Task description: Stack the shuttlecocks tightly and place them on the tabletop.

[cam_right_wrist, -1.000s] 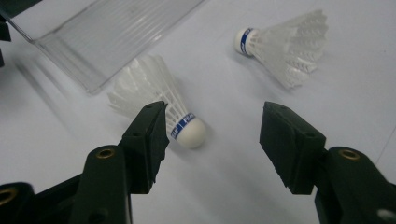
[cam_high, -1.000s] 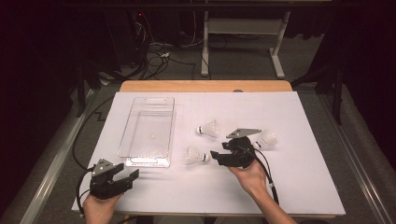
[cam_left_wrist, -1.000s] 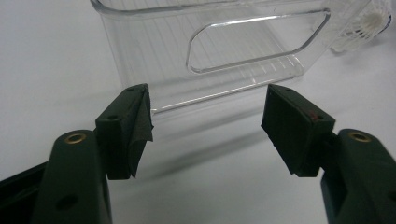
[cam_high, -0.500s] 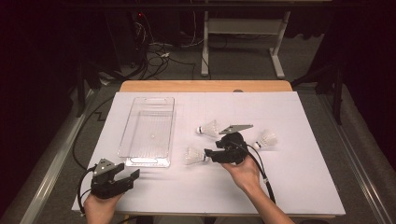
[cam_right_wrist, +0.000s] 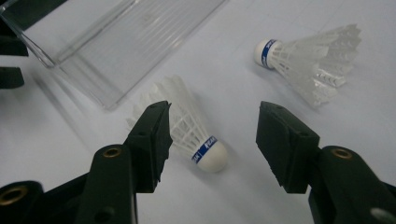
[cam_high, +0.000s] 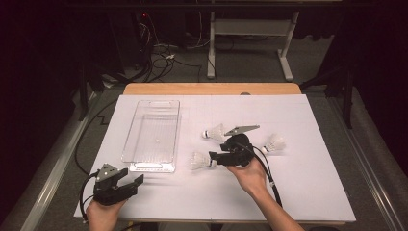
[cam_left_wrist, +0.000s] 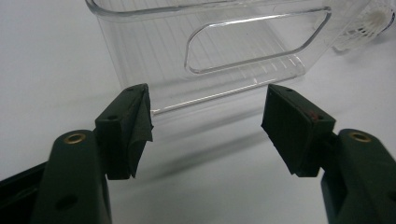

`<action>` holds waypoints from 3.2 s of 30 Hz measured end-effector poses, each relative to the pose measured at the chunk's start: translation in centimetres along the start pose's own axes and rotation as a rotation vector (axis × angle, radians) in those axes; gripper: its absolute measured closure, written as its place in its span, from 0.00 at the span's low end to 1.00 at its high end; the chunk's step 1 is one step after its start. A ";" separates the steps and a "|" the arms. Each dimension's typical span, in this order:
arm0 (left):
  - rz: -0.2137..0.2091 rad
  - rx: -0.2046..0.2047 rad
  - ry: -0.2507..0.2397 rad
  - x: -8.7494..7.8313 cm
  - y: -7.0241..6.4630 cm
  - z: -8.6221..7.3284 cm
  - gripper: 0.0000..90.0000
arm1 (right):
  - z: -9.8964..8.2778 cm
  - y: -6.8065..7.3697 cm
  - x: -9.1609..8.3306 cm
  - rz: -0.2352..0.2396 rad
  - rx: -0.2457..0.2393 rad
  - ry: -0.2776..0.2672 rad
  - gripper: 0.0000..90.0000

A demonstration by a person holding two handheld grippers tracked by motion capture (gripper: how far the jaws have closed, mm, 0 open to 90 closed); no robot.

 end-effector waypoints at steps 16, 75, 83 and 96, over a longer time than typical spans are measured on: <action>-0.003 0.000 -0.003 -0.1 0.0 0.0 0.37 | 1.8 0.8 2.2 0.025 0.000 0.062 0.52; -0.006 -0.009 -0.003 0.2 0.5 0.1 0.37 | 2.9 1.0 6.5 -0.092 -0.079 0.357 0.98; -0.004 -0.008 0.005 0.3 0.5 0.1 0.37 | 3.1 0.7 5.6 -0.067 -0.083 0.312 0.99; -0.009 -0.011 -0.004 0.2 0.4 0.1 0.37 | 3.9 1.8 6.1 -0.016 -0.088 0.224 0.99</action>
Point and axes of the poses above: each handheld gripper's, and its own axes: x roughly forward along the jaws, z roughly out of its top, y roughly to its left, the point moved 7 cm from there along x, roughly forward along the jaws, and after that the axes turned 15 degrees about z, right-handed, at the moved point
